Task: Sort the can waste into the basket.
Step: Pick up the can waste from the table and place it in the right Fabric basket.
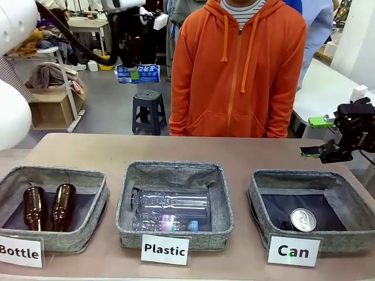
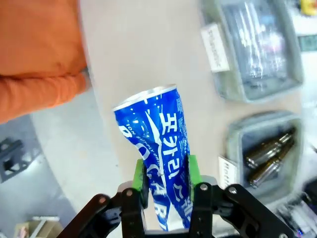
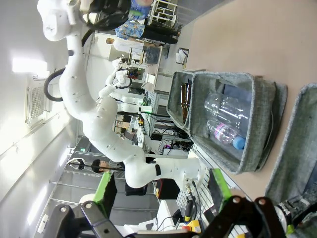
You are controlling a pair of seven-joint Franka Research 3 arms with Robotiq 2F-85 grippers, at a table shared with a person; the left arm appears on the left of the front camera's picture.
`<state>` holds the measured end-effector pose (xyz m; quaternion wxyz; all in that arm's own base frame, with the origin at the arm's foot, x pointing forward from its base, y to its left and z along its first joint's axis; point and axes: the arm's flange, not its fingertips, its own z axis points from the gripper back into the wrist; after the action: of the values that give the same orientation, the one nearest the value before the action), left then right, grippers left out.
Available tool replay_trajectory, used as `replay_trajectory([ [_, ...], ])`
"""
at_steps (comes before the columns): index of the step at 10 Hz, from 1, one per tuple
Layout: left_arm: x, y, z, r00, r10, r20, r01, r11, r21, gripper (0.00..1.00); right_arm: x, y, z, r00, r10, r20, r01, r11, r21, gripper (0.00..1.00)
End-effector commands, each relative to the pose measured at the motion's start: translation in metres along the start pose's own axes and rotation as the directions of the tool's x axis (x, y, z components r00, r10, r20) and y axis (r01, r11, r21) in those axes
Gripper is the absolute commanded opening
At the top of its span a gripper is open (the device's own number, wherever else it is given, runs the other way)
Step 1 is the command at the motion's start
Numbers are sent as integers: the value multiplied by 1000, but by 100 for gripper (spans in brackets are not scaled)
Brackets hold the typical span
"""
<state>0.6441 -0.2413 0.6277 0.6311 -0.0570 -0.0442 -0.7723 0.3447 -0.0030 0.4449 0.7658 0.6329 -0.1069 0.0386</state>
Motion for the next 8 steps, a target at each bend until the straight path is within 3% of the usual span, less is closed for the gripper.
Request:
replay_trajectory([
  [1, -28, -217, -115, 993, -65, -103, 48, 987, -156, 0, 1, 5, -2, 1000, -10, 7, 10, 1000, 16, 100],
  [3, -20, -259, -135, 988, -51, -148, 18, 977, -213, 0, 1, 5, -2, 1000, -10, 7, 10, 1000, 16, 100],
  [4, -20, -271, -141, 992, -24, -126, 0, 982, -188, 0, 1, 5, -2, 1000, -10, 7, 10, 1000, 16, 100],
  [6, -21, -285, -147, 998, -24, -58, 21, 998, -61, 0, 1, 5, -2, 1000, -10, 7, 10, 1000, 16, 100],
  [8, -22, -291, -143, 990, -129, 62, 121, 985, 122, 0, 1, 5, -2, 1000, -10, 7, 10, 1000, 16, 100],
])
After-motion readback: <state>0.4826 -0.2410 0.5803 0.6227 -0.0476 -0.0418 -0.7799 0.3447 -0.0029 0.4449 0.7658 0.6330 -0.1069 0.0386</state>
